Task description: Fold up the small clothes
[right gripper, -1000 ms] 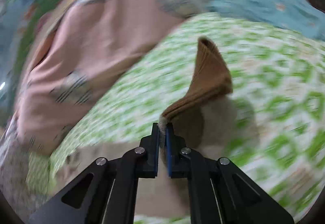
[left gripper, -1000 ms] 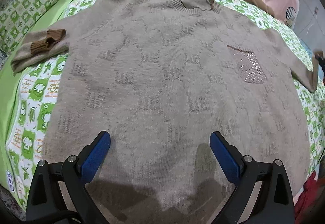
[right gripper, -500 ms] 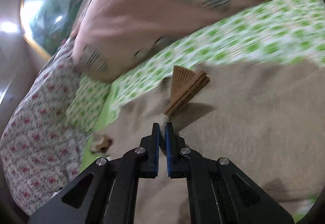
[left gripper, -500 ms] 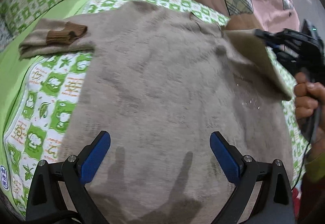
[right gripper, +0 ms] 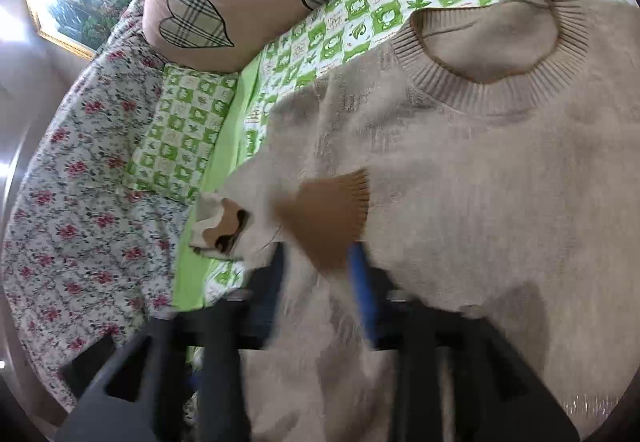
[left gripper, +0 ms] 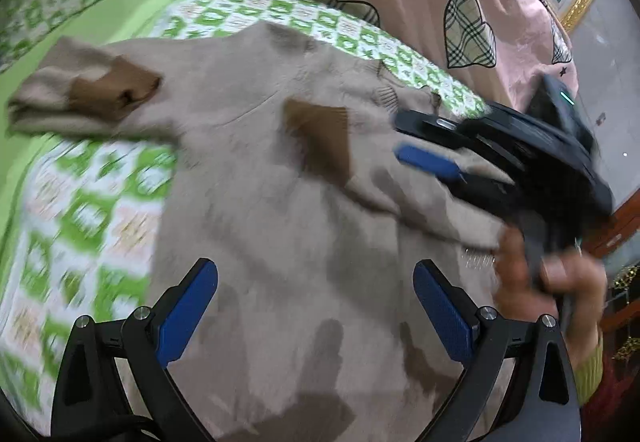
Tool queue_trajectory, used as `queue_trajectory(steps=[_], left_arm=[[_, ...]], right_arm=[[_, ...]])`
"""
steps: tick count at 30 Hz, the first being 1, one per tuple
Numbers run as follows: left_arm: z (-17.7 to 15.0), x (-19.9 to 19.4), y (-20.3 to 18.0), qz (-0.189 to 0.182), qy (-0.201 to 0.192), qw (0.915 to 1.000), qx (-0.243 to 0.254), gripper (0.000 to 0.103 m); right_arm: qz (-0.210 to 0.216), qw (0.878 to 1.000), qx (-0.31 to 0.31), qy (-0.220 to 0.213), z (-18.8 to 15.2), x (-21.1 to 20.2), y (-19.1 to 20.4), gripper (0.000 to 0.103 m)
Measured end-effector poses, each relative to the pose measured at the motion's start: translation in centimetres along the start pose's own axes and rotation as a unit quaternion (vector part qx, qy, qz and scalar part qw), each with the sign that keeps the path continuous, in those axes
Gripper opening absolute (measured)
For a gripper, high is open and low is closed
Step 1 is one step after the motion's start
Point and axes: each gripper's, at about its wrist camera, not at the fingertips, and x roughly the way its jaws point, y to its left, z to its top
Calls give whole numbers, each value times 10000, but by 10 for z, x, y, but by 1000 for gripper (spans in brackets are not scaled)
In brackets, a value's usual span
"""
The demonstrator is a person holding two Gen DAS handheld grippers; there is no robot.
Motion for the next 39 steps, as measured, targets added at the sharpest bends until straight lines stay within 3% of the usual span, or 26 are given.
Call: queue_trajectory(steps=[6, 9, 10, 11, 12, 13, 14, 18, 21, 26, 30, 33, 34, 35, 36, 39], left_arm=[[42, 63, 6, -421, 389, 9976, -398, 99], [63, 85, 9, -714, 193, 9954, -617, 93], [68, 89, 9, -747, 145, 9952, -619, 85], [73, 95, 7, -788, 140, 9951, -578, 59], [76, 101, 4, -867, 197, 9949, -484, 25], [79, 105, 2, -906, 238, 9946, -443, 13], [80, 104, -2, -907, 205, 9949, -382, 7], [83, 71, 9, -503, -470, 9975, -166, 8], [80, 77, 31, -178, -332, 9986, -377, 8], [71, 69, 33, -285, -431, 9980, -364, 8], [61, 70, 33, -247, -312, 9988, -283, 8], [53, 70, 40, -274, -235, 9985, -410, 8], [52, 69, 40, -274, -229, 9985, -409, 8], [51, 69, 39, -263, -226, 9986, -388, 8], [52, 66, 35, -239, -243, 9990, -305, 8], [52, 61, 25, -268, -323, 9991, -92, 8]], right_arm=[[-228, 9979, 135, -587, -31, -72, -16, 53], [-467, 9948, 239, -877, -60, -113, -29, 54], [-520, 9937, 292, -945, -67, -124, -33, 55], [-563, 9929, 329, -993, -73, -131, -37, 56], [-626, 9919, 378, -1042, -78, -140, -41, 56], [-692, 9908, 424, -1079, -82, -146, -45, 56], [-774, 9896, 454, -1122, -85, -154, -49, 56], [-1173, 9823, 481, -1379, -82, -185, -67, 56], [-1448, 9735, 645, -1650, -72, -202, -86, 57], [-2008, 9606, 742, -1770, -40, -206, -112, 59], [-2391, 9556, 802, -1524, -7, -191, -138, 60], [-2702, 9538, 751, -1080, 9, -168, -152, 60], [-2745, 9546, 713, -910, 12, -159, -155, 57], [-2862, 9529, 550, -836, 12, -154, -155, 29], [-2952, 9517, 359, -761, 14, -153, -153, 8], [-2960, 9506, 181, -918, 12, -168, -144, 10]])
